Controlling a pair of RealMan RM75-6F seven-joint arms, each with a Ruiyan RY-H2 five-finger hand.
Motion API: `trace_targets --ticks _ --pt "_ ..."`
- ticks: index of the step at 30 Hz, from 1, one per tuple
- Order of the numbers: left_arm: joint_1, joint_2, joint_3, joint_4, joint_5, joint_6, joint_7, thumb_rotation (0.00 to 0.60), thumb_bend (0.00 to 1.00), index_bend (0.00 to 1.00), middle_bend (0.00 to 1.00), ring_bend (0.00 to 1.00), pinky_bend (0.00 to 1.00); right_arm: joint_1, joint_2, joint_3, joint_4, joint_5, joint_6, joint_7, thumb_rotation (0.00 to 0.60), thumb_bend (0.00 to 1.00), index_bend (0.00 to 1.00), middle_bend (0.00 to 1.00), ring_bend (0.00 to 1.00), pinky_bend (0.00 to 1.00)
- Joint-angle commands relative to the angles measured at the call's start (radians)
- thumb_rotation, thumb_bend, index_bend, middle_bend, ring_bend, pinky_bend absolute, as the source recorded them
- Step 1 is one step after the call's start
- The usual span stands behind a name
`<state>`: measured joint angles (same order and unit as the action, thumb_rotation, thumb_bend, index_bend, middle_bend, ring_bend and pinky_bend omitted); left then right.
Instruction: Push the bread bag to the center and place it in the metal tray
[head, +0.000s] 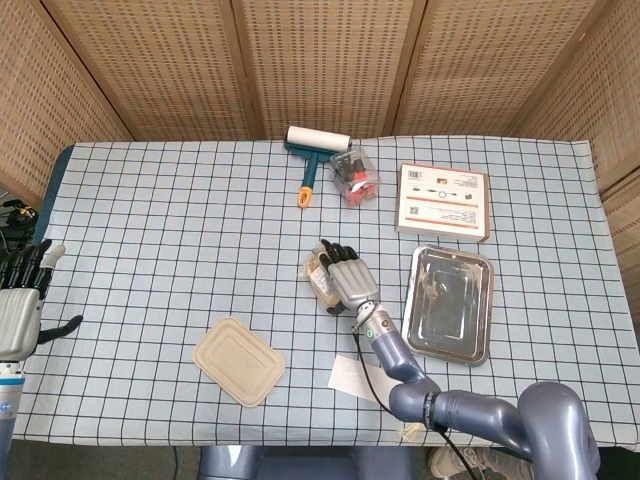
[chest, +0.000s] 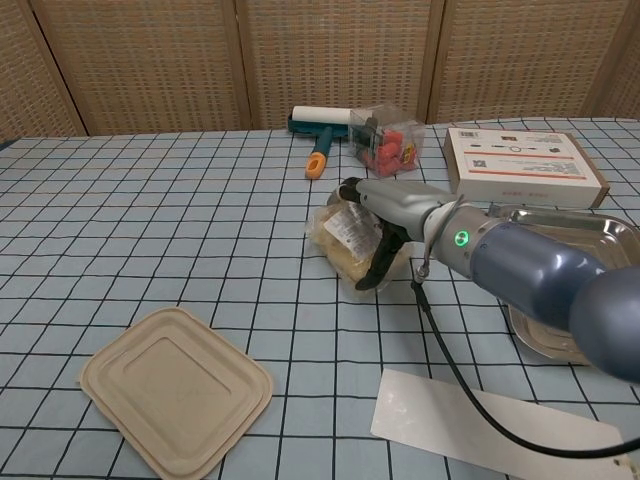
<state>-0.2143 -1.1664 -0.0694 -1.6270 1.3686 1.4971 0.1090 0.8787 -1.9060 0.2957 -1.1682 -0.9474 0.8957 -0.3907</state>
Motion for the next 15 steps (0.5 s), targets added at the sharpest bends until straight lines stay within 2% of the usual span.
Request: trace_targets --ticks 1,7,15 --pt "0.003 -0.001 -0.004 0.001 0.003 0.001 -0.004 0.600 0.05 0.00 0.00 0.00 0.00 0.001 -0.024 -0.006 0.031 -0.034 0.021 0.032 0.600 0.10 0.53 0.36 0.32 0.51" --pt "0.009 -0.003 -0.012 0.002 0.013 0.001 -0.014 0.600 0.05 0.00 0.00 0.00 0.00 -0.010 -0.012 -0.005 0.006 -0.063 0.042 0.050 0.600 0.13 0.65 0.47 0.44 0.59" --pt "0.016 -0.004 -0.017 0.002 0.024 0.000 -0.014 0.600 0.05 0.00 0.00 0.00 0.00 -0.044 0.080 -0.003 -0.129 -0.105 0.112 0.025 0.600 0.13 0.67 0.48 0.45 0.59"
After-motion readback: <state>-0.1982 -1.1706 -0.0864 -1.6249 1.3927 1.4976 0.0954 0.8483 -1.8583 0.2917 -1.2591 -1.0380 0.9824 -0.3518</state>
